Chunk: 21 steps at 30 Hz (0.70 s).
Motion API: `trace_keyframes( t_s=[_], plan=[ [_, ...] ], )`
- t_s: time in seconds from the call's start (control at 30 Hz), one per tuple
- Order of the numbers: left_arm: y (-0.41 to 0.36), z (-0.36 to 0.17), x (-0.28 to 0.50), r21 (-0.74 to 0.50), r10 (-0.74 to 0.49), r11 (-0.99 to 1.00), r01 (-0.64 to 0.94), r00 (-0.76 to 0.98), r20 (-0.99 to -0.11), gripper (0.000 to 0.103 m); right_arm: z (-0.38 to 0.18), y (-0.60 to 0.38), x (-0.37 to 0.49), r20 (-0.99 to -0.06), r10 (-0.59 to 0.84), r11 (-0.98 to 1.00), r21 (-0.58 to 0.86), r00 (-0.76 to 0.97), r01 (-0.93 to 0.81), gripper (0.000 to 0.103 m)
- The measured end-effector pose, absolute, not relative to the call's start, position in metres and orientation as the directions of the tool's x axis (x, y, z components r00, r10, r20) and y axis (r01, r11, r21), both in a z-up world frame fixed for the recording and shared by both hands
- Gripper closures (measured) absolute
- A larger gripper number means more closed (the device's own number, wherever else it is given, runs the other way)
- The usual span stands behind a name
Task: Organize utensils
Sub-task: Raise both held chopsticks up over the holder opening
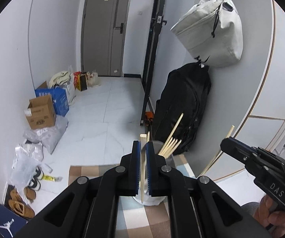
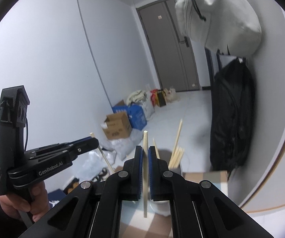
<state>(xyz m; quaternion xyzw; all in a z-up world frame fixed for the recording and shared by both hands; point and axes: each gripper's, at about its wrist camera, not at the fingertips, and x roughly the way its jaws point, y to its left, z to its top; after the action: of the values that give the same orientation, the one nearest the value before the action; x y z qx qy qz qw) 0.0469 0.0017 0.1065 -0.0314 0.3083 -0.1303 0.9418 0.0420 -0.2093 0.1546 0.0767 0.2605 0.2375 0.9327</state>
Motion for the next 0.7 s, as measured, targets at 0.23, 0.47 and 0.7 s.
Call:
trace_keyframes(
  t_s=[0.23,0.47,0.7],
  plan=[
    [-0.004,0.134,0.068,-0.128,-0.271,0.962,0.24,0.803,-0.531,0.101,0.185,-0.209,0.07,-0.409,0.486,0.874,0.248,0.772,-0.419,0.098],
    [-0.008,0.137,0.092,-0.117,-0.269,0.963,0.244,0.81,-0.521,0.101,0.197,-0.208,0.104,-0.386,0.473,0.88,0.238,0.792,-0.41,0.098],
    [-0.01,0.121,0.109,-0.122,-0.28,0.959,0.256,0.789,-0.547,0.101,0.189,-0.207,0.127,-0.388,0.462,0.885,0.254,0.797,-0.39,0.098]
  ],
)
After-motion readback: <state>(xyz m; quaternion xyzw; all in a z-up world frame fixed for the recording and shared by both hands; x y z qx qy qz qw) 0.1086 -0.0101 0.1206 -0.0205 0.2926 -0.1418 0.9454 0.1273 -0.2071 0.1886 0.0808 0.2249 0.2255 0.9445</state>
